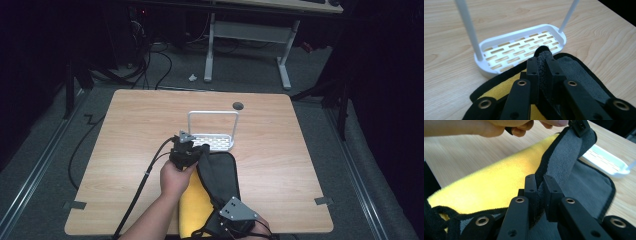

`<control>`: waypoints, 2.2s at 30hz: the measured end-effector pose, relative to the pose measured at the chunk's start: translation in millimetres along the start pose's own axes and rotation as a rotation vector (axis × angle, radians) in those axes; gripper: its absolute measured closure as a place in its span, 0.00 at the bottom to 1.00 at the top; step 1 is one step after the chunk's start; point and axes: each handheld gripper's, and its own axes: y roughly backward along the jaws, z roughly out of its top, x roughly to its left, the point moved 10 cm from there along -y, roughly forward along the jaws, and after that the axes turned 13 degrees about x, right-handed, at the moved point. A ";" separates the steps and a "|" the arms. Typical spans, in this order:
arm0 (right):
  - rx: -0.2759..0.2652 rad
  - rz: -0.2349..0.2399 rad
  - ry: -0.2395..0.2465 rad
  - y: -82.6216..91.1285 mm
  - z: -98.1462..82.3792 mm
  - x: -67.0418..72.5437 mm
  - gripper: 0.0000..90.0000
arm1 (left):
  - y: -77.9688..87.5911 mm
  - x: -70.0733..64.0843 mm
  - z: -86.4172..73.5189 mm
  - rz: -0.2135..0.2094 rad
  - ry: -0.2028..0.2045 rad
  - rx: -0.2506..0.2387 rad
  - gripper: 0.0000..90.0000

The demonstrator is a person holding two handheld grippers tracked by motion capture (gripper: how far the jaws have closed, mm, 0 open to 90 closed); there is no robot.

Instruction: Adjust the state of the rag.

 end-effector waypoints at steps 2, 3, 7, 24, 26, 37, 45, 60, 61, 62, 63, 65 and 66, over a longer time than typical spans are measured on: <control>0.010 -0.005 -0.009 2.3 -5.3 -4.3 0.92 | -3.7 -3.2 -0.2 0.002 -0.004 0.012 0.91; 0.016 -0.006 -0.014 2.7 -7.0 -5.6 0.92 | -6.0 -5.4 0.2 0.004 -0.009 0.015 0.91; 0.023 -0.014 -0.023 4.5 -13.3 -9.6 0.92 | -13.2 -11.7 1.3 0.011 -0.018 0.032 0.91; 0.082 -0.014 -0.113 -2.0 -46.6 -26.2 0.89 | -40.1 -31.9 1.1 -0.007 -0.008 0.069 0.87; 0.091 -0.015 -0.120 -2.6 -49.4 -27.2 0.86 | -42.8 -36.8 1.8 -0.031 -0.008 0.062 0.84; 0.076 -0.060 -0.167 5.1 -52.2 -42.7 0.77 | -35.8 -55.8 12.2 -0.113 -0.026 -0.012 0.61; 0.071 -0.068 -0.179 5.8 -53.2 -48.3 0.76 | -22.1 -57.9 13.9 -0.123 -0.056 -0.045 0.59; 0.086 -0.067 -0.188 -0.1 -55.9 -51.3 0.76 | 12.4 -19.9 -59.3 -0.060 -0.113 -0.020 0.69; 0.087 -0.066 -0.184 -0.8 -55.8 -50.9 0.76 | 13.9 -18.7 -64.3 -0.061 -0.115 -0.015 0.69; 0.086 -0.064 -0.183 -1.4 -55.7 -50.6 0.76 | 16.2 -17.3 -72.4 -0.063 -0.117 -0.010 0.70; 0.087 -0.065 -0.184 -2.3 -56.0 -50.4 0.76 | 17.5 -16.8 -77.4 -0.065 -0.117 -0.004 0.71; 0.091 -0.065 -0.180 -3.5 -56.5 -50.3 0.76 | 20.3 -17.7 -89.1 -0.073 -0.120 -0.001 0.72; 0.090 -0.064 -0.178 -4.3 -56.7 -50.4 0.76 | 21.3 -18.3 -94.8 -0.070 -0.132 0.006 0.72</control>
